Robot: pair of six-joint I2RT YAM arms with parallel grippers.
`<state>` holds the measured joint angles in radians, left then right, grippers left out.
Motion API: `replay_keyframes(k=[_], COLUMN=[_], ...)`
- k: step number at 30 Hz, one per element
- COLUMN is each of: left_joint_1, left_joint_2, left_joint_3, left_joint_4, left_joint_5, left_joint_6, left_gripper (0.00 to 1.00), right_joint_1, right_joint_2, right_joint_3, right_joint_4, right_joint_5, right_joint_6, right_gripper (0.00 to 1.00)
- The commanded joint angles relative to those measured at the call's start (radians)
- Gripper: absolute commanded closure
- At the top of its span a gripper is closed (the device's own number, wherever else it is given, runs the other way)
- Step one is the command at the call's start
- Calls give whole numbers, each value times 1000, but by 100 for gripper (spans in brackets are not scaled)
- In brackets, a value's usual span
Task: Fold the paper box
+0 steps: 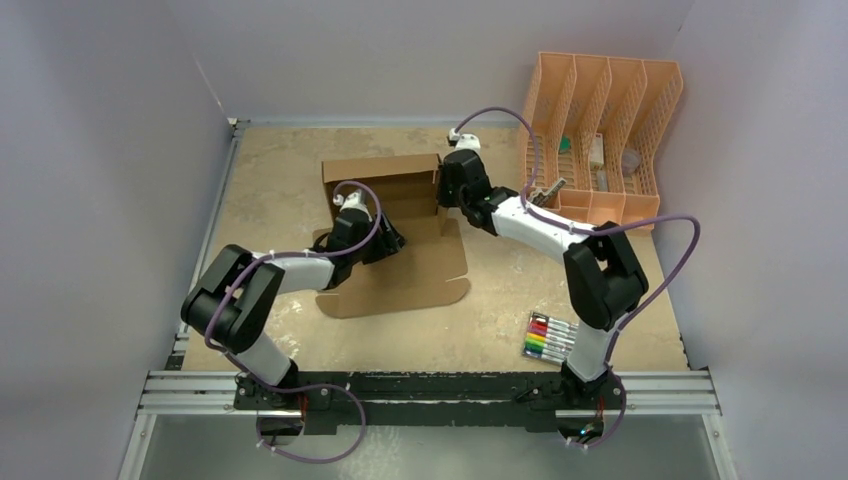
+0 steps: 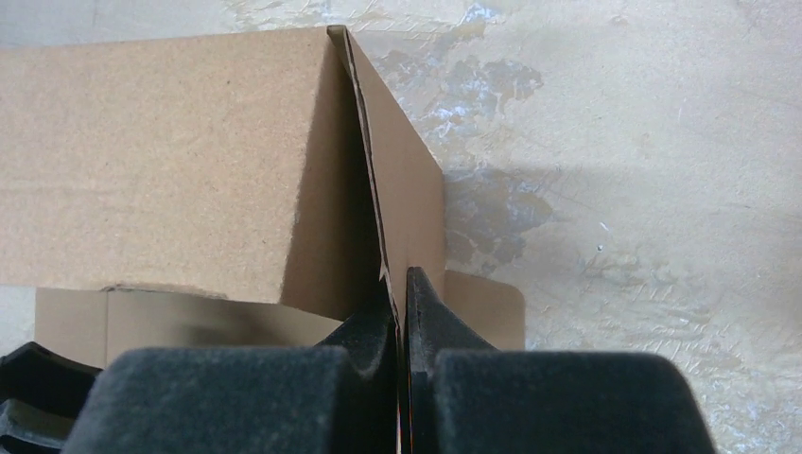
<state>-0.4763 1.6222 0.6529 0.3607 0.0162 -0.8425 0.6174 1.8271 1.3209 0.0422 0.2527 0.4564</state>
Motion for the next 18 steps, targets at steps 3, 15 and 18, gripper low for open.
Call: replay_keyframes(k=[3, 15, 18], left_joint_1=[-16, -16, -14], left_joint_2=[-50, -431, -510], left_joint_3=[-21, 140, 232], left_joint_4=[88, -308, -412], left_joint_5=[50, -58, -144], left_joint_6=[-42, 191, 263], left_gripper=[40, 34, 29], right_joint_1=[24, 31, 34], right_joint_2=[-2, 24, 27], right_joint_3=[-91, -67, -54], right_joint_4=[-26, -39, -39], right_joint_5=[10, 28, 35], right_joint_6=[10, -72, -91], right_gripper=[100, 100, 100])
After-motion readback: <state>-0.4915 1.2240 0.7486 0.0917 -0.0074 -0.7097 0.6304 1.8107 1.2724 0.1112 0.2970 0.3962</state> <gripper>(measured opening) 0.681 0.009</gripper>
